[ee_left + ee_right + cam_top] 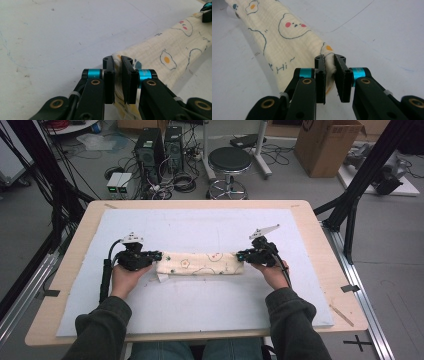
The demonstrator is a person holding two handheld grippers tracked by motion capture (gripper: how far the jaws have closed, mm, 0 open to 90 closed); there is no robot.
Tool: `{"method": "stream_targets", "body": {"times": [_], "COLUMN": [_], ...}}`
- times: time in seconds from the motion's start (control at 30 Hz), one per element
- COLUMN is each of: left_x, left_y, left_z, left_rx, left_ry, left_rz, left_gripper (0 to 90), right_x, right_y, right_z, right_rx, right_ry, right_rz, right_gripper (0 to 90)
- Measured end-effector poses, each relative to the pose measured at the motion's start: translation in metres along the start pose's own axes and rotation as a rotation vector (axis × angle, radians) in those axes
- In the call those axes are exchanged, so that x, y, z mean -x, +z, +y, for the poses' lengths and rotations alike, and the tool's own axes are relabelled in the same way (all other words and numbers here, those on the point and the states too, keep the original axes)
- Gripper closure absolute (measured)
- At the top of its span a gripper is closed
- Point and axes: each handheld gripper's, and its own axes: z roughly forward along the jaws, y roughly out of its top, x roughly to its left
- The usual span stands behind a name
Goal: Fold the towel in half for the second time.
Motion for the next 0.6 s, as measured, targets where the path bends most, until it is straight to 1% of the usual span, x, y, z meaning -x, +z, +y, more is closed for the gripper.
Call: {"method": "stream_targets", "body": {"times": [0.03, 0.1, 0.2, 0.23, 0.27, 0.37, 0.4, 0.5, 0.57, 0.6], "left_x": [-0.002, -0.005, -0.011, -0.012, -0.012, -0.011, -0.012, -0.015, -0.016, -0.016], "left_y": [0.001, 0.005, 0.008, 0.010, 0.012, 0.017, 0.019, 0.027, 0.032, 0.034], "left_z": [0.000, -0.001, -0.001, 0.000, 0.002, 0.008, 0.009, 0.007, 0.005, 0.005], "left_rx": [-0.003, -0.004, 0.006, -0.005, -0.013, -0.006, -0.004, -0.013, -0.016, -0.010], "left_ry": [-0.001, -0.011, -0.041, -0.042, -0.032, -0.023, -0.031, -0.052, -0.053, -0.059], "left_rz": [0.003, 0.012, 0.022, 0.021, 0.027, 0.029, 0.026, 0.031, 0.040, 0.045], "left_gripper": [81.6, 81.6, 81.6, 81.6, 81.6, 81.6, 81.6, 81.5, 81.5, 81.4], "right_x": [0.000, 0.003, 0.006, 0.007, 0.009, 0.014, 0.016, 0.022, 0.024, 0.026], "right_y": [0.000, 0.001, 0.005, 0.006, 0.008, 0.012, 0.012, 0.013, 0.015, 0.018], "right_z": [0.002, 0.006, 0.010, 0.011, 0.010, 0.008, 0.007, 0.005, 0.005, 0.004], "right_rx": [-0.003, 0.001, -0.002, -0.006, -0.011, -0.027, -0.030, -0.022, -0.023, -0.027], "right_ry": [0.006, 0.003, 0.004, 0.009, 0.015, 0.029, 0.041, 0.051, 0.067, 0.058], "right_rz": [-0.004, -0.003, -0.007, -0.009, -0.008, -0.022, -0.026, -0.037, -0.044, -0.051], "right_gripper": [80.3, 80.3, 80.3, 80.3, 80.3, 80.3, 80.3, 80.3, 80.2, 80.2]}}
